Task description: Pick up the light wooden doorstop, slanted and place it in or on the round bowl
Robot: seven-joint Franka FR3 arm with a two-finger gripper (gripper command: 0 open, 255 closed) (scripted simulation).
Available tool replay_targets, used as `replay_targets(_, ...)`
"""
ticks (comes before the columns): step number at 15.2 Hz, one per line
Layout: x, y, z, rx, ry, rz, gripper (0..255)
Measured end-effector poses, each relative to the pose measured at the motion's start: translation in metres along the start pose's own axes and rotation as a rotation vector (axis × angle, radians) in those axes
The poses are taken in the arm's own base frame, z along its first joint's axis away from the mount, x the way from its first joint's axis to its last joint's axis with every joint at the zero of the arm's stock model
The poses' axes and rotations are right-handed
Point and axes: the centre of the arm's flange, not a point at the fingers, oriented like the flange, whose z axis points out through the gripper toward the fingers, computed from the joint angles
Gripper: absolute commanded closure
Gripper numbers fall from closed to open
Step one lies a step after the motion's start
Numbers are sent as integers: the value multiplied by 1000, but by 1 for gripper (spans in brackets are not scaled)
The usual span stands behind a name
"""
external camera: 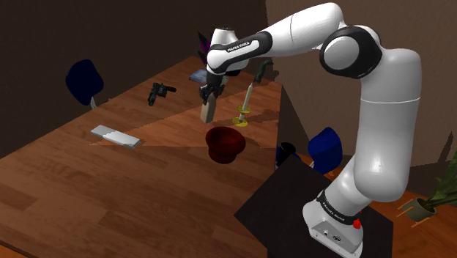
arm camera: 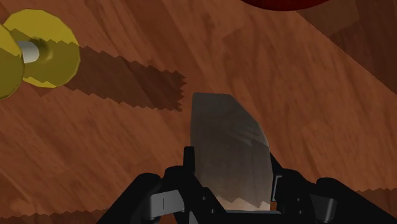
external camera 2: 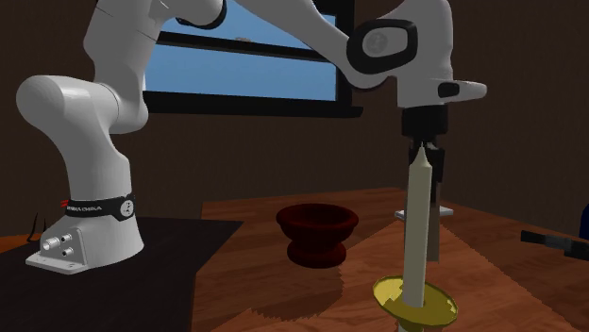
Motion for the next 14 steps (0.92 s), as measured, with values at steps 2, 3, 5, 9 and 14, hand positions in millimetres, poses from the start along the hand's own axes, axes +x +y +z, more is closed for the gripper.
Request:
replay_targets(2, 1, -1, -10, 0, 0, 0, 255)
replay_targets(3, 0, -1, -15, 0, 0, 0, 255)
replay_targets(5, 1, 1, -27, 0, 0, 0, 255)
replay_targets(9, 4, 2, -47, 0, 0, 0, 255)
replay_targets(14, 5, 0, -73, 0, 0, 0, 255)
